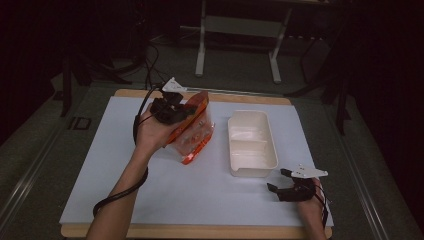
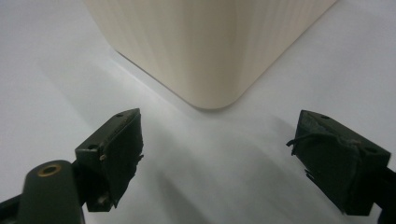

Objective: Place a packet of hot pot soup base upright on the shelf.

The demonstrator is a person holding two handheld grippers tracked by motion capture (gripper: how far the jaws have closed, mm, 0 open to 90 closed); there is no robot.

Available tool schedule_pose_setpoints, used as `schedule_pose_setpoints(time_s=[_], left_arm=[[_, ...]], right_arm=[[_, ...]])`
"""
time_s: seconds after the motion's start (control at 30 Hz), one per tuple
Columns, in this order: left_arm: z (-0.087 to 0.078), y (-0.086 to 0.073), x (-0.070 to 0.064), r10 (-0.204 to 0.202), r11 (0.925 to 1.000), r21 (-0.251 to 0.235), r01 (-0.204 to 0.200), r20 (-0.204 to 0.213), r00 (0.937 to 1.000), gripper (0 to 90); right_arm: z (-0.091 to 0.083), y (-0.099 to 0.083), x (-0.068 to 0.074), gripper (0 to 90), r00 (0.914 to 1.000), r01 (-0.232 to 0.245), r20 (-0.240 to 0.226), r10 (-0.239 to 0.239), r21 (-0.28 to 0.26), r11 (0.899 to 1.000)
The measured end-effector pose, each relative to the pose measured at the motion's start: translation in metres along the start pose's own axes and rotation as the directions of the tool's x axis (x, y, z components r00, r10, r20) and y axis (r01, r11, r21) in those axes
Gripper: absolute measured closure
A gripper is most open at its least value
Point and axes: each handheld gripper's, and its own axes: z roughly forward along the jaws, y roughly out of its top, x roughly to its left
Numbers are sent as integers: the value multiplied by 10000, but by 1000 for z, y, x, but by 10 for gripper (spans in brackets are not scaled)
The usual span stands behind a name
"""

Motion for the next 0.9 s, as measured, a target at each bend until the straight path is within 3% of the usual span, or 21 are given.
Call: schedule_pose_setpoints(time_s=[0.27, 0.9], left_arm=[[0, 10, 3, -18, 9997, -239, 22, 180, 9998, 900], [0, 30, -1, 248, 9991, -353, -248, 5, 9997, 900]], right_arm=[[0, 0, 0, 156, 10000, -14, -15, 14, -31, 10000], [0, 0, 0, 156, 10000, 15, -42, -15, -44, 10000]])
